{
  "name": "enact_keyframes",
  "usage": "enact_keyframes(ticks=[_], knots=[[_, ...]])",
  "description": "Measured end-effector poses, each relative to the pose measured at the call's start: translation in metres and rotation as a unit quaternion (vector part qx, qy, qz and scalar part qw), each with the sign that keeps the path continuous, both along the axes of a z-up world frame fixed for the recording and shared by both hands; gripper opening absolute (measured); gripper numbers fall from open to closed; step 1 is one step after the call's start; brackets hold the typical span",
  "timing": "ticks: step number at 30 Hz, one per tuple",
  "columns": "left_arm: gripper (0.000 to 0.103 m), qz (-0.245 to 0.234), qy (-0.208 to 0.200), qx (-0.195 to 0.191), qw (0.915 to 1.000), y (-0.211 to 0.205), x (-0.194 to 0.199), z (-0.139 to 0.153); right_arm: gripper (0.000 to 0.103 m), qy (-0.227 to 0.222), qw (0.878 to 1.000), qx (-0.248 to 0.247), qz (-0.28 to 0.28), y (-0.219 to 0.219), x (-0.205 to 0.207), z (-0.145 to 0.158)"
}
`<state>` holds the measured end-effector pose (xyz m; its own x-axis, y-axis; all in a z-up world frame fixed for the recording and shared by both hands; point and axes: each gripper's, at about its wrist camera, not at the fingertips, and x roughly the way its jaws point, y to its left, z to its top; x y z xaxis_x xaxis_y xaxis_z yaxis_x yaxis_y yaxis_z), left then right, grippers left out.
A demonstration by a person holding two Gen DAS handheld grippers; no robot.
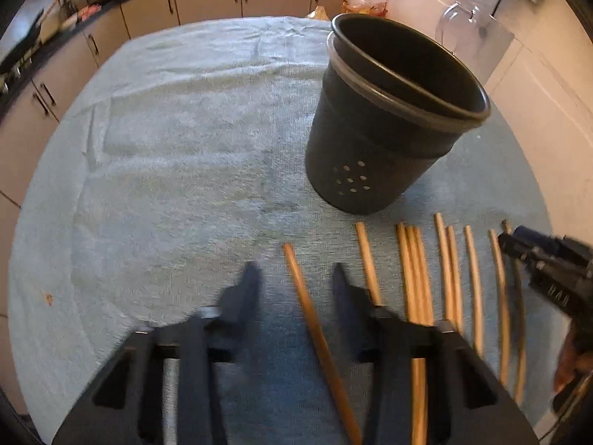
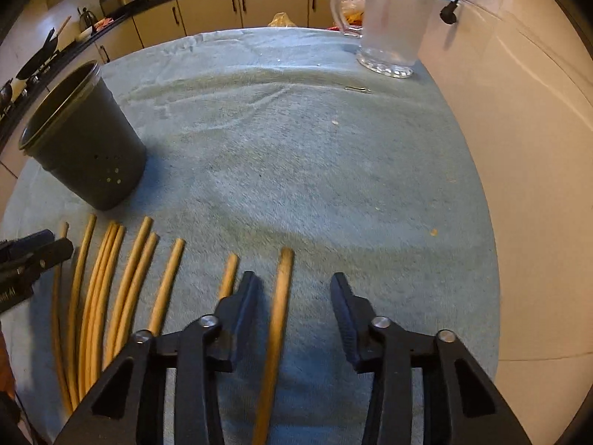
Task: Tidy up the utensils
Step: 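Lower the left gripper and close it on one wooden chopstick, then lift the chopstick upright with the left gripper over the black holder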
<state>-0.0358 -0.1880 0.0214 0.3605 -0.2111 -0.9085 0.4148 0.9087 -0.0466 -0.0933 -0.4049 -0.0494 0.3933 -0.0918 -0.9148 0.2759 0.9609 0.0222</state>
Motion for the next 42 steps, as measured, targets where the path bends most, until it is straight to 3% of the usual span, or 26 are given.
enact_keyframes(ticks=[4,5,7,13,20,28,37,42], knots=[[0.008,0.004,0.013,-0.023,0.9996,0.009,0.004,0.001,0.024,0.001,1.0,0.005,-0.01,0.001,0.004,0.001],[0.007,0.003,0.02,-0.032,0.9993,0.011,0.004,0.0,0.015,0.0,1.0,0.004,-0.012,0.002,0.003,0.002],[0.005,0.001,0.025,-0.041,0.9988,0.015,0.004,-0.001,0.008,0.001,1.0,0.008,-0.016,0.003,0.003,0.003],[0.005,0.009,0.018,-0.096,0.9952,0.032,-0.009,0.017,0.007,-0.046,0.997,0.06,-0.028,-0.006,-0.009,0.02],[0.005,0.004,-0.06,-0.134,0.9892,0.053,-0.05,0.073,0.007,-0.139,0.989,0.056,-0.018,0.001,-0.051,0.077],[0.005,-0.006,-0.159,-0.162,0.9739,0.082,-0.108,0.129,0.007,-0.23,0.972,0.036,0.007,0.031,-0.109,0.135],[0.005,-0.001,-0.234,-0.181,0.9554,0.103,-0.149,0.161,0.007,-0.275,0.961,0.017,0.024,0.054,-0.14,0.167],[0.004,0.005,-0.258,-0.21,0.9431,0.111,-0.149,0.185,0.007,-0.299,0.954,0.028,0.016,0.05,-0.137,0.183]])
